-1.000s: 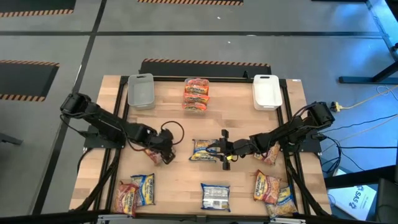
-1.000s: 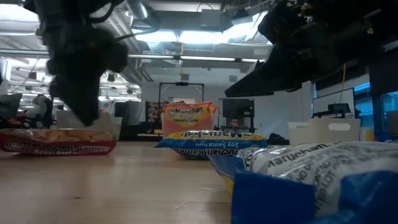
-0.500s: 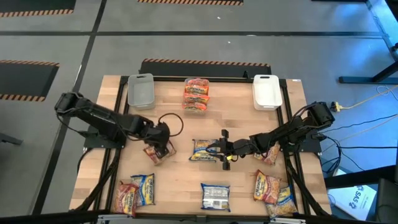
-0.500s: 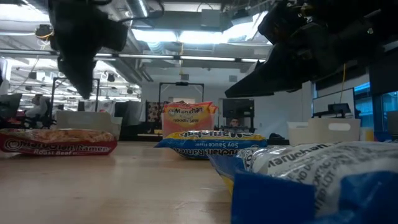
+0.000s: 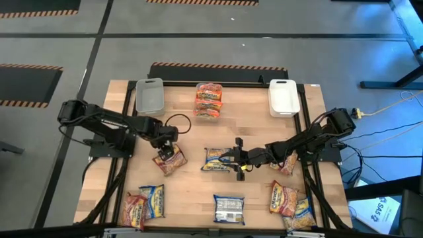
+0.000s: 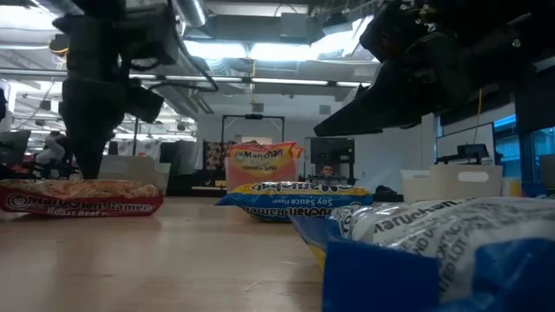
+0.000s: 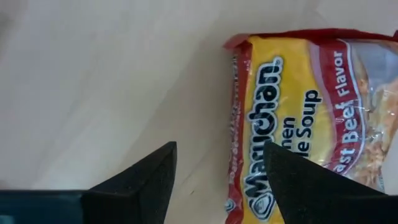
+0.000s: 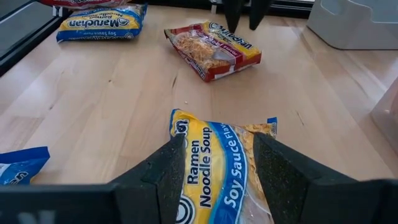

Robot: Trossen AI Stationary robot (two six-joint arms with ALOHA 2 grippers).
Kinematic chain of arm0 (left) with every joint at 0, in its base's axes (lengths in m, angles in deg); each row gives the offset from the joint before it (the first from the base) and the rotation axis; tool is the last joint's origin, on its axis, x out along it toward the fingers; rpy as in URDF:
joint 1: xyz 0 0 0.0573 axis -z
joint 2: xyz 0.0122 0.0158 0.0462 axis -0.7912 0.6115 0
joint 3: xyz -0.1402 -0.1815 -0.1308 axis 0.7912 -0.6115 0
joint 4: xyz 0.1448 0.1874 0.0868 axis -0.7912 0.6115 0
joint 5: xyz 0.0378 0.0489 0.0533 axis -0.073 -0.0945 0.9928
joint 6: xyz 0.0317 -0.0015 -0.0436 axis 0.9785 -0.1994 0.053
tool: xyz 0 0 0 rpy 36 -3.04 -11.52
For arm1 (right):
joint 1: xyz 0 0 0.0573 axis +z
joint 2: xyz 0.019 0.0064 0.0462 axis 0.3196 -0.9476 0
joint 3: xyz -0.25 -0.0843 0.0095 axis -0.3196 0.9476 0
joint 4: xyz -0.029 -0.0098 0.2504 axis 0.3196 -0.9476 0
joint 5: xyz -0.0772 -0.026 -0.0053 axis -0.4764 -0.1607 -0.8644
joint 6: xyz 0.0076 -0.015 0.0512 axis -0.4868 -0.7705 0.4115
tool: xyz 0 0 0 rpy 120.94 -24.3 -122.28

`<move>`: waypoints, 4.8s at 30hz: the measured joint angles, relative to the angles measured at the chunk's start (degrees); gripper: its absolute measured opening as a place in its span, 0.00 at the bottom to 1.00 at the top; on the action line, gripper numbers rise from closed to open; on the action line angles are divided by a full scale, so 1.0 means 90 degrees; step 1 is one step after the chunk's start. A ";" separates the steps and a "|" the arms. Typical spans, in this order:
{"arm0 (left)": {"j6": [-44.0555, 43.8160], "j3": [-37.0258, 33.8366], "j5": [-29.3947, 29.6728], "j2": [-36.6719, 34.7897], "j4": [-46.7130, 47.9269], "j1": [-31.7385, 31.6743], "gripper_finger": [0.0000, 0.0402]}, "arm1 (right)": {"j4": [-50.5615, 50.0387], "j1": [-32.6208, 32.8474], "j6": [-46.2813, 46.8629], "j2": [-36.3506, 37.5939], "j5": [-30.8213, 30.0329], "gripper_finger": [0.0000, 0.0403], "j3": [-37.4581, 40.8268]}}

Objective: Sort Maruchan noodles
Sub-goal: Put the top left red noodle into the gray bin

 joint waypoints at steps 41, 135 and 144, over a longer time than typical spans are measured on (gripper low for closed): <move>0.0386 -0.0995 -0.2039 0.0023 -0.2883 -0.0306 0.00 | -0.0024 0.0002 -0.0046 0.0002 -0.0231 0.44 0.0000; 0.8171 0.1212 0.5325 0.0534 -0.1187 -0.4273 0.00 | -0.0012 -0.1875 -0.0658 0.0005 0.1105 0.44 0.0386; 0.9142 0.1170 0.4883 0.0512 -0.2079 -0.4656 0.00 | -0.0017 -0.1875 -0.0658 0.0005 0.1105 0.44 0.0386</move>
